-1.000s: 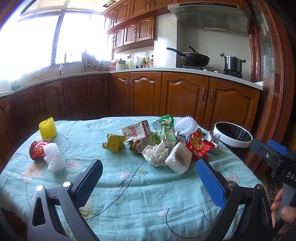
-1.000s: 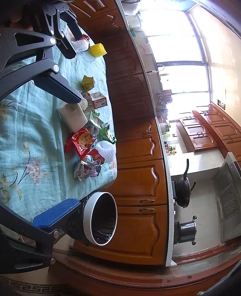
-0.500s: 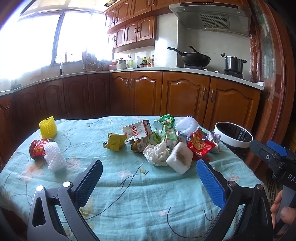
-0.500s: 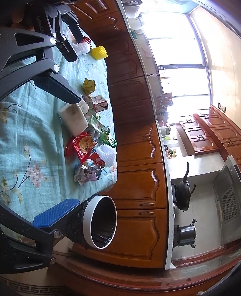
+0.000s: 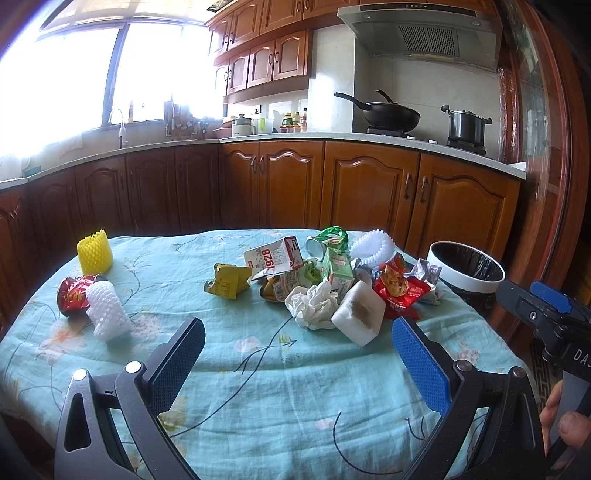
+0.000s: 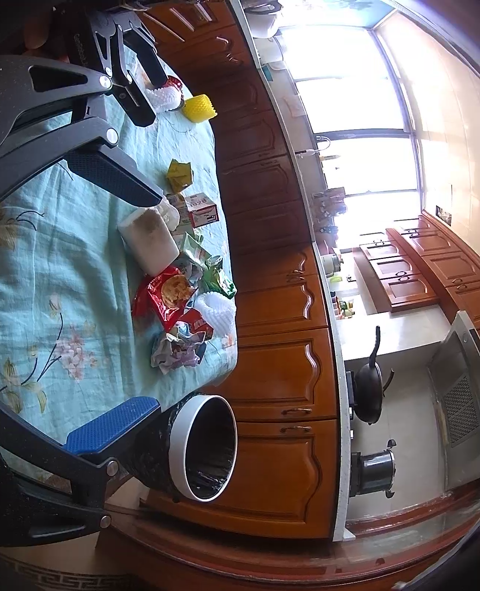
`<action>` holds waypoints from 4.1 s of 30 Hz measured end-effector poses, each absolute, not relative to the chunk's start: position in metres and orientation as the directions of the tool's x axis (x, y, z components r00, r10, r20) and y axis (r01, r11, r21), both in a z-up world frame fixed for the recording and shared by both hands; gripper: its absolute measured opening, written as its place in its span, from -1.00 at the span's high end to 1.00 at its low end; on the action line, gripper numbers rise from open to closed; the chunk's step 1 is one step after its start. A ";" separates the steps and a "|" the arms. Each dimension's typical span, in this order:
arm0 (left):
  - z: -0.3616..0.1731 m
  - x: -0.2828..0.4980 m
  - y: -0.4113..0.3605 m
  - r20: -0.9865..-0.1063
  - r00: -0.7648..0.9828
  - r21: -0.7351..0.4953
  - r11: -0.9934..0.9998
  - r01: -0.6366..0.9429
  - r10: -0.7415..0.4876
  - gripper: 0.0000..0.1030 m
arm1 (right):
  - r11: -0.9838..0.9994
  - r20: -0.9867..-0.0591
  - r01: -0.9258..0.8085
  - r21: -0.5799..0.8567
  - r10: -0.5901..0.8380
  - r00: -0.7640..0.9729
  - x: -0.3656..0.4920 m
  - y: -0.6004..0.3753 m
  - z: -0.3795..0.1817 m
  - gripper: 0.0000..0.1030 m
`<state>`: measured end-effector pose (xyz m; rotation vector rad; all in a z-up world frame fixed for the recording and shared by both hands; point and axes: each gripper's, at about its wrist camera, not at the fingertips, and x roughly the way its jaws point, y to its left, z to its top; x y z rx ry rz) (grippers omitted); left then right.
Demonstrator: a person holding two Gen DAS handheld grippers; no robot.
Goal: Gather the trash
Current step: 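Grasp the crumpled white tissue with the left tool while the right tool grasps the red chip bag, then carry the tissue in the left tool while the right tool carries the chip bag over the bin, then open the left tool over the bin while the right tool opens, dropping the chip bag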
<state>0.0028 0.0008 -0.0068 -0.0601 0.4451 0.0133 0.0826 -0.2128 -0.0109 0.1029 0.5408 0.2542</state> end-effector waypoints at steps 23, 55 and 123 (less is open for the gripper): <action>-0.015 0.033 0.013 -0.499 0.866 -0.101 0.995 -0.015 -0.037 -0.98 | 0.949 -0.532 -0.243 0.200 0.314 0.787 0.097 -0.211 -0.022 -1.00; -0.058 0.197 0.033 -0.709 0.686 -0.194 0.980 0.037 -0.166 -0.29 | 0.909 -0.743 -0.166 0.383 0.410 0.529 0.220 -0.208 -0.102 0.27; -0.030 0.367 -0.234 -0.698 0.574 -0.173 0.878 0.446 -0.429 0.49 | 0.946 -0.751 0.089 0.311 0.187 0.634 0.293 -0.429 -0.077 0.92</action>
